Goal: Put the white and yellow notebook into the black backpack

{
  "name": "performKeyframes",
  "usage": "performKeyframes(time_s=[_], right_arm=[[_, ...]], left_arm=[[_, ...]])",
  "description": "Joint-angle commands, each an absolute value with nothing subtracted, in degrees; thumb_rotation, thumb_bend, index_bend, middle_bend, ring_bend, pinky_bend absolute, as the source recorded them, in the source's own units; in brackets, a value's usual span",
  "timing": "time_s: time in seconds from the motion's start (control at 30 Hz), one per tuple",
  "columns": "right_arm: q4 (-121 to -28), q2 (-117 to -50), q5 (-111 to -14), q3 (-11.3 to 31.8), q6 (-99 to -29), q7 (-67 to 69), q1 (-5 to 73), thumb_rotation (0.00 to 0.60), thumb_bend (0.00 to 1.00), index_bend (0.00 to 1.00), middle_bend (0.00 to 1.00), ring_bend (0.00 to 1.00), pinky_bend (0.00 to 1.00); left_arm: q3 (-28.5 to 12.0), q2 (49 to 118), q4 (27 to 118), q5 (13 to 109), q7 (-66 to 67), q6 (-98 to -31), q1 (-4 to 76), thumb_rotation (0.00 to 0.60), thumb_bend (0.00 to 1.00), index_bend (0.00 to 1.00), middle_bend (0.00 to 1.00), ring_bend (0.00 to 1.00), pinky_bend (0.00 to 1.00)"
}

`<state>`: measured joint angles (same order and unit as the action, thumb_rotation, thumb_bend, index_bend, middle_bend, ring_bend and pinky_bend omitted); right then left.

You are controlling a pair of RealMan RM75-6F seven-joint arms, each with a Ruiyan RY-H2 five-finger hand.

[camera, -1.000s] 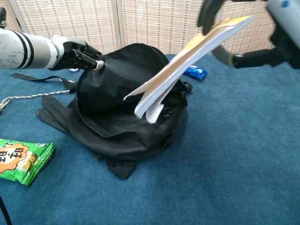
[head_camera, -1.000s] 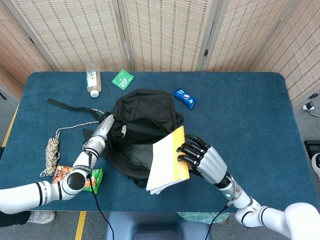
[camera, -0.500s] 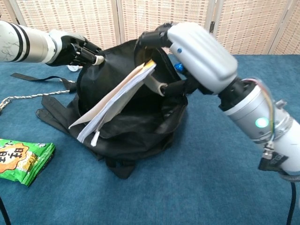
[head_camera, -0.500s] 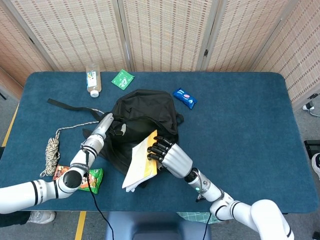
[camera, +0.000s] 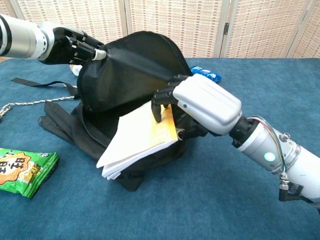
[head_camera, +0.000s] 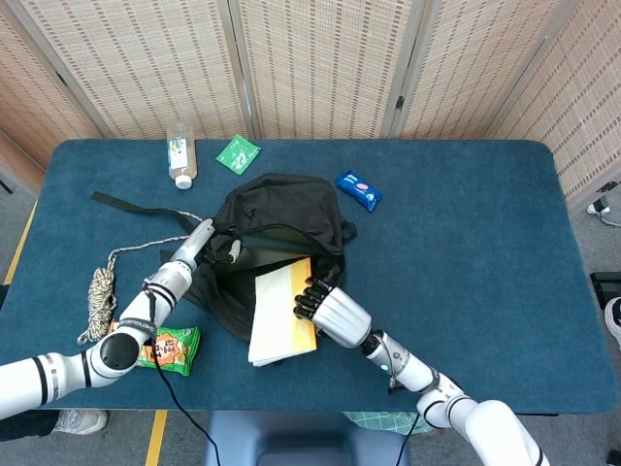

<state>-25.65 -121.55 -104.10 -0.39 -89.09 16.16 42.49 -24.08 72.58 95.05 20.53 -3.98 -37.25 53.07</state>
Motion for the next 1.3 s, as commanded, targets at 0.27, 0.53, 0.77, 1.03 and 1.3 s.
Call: performKeyframes(time_s=[0.27,0.53,0.77,1.03,1.3], right_arm=[[-26.3,-121.0,-100.9,-0.3,-84.6,14.5,41.0,0.6,0.45,0.8,0.5,0.48,0.32],[-27.1,-122.9,-97.5,3.4,-81.0,4.9,44.1,0.6,0.45,0.81,0.51,0.49,0.32],[-28.1,-125.1,-95.6,5.4,-76.9,-3.7,47.3,0.6,0.43,0.81,0.51,0.5,0.32],[-25.4,-127.6,-93.6,7.3,-72.5,-9.4,50.7,0.6,0.43,0.82,0.51,0.5,0.32],[-21.9,-129.7,-91.5,9.1,-69.6,-12.4,53.7,0.6,0.43,0.82,0.51,0.51,0.31]], left_arm=[[-23.8,70.5,97.0,25.4,-8.0,-34.8,51.3,0.6,0.65,0.6,0.32,0.26,0.04],[-23.0,69.7,97.7,27.1,-9.5,-34.8,51.6,0.6,0.66,0.6,0.32,0.26,0.04],[-22.1,69.5,97.7,26.9,-10.2,-35.1,52.5,0.6,0.65,0.6,0.32,0.26,0.04],[-21.2,69.1,97.8,26.5,-10.9,-35.3,53.4,0.6,0.65,0.6,0.32,0.26,0.04],[-20.6,68.6,97.9,26.3,-11.6,-35.2,53.9,0.6,0.65,0.6,0.32,0.26,0.04]])
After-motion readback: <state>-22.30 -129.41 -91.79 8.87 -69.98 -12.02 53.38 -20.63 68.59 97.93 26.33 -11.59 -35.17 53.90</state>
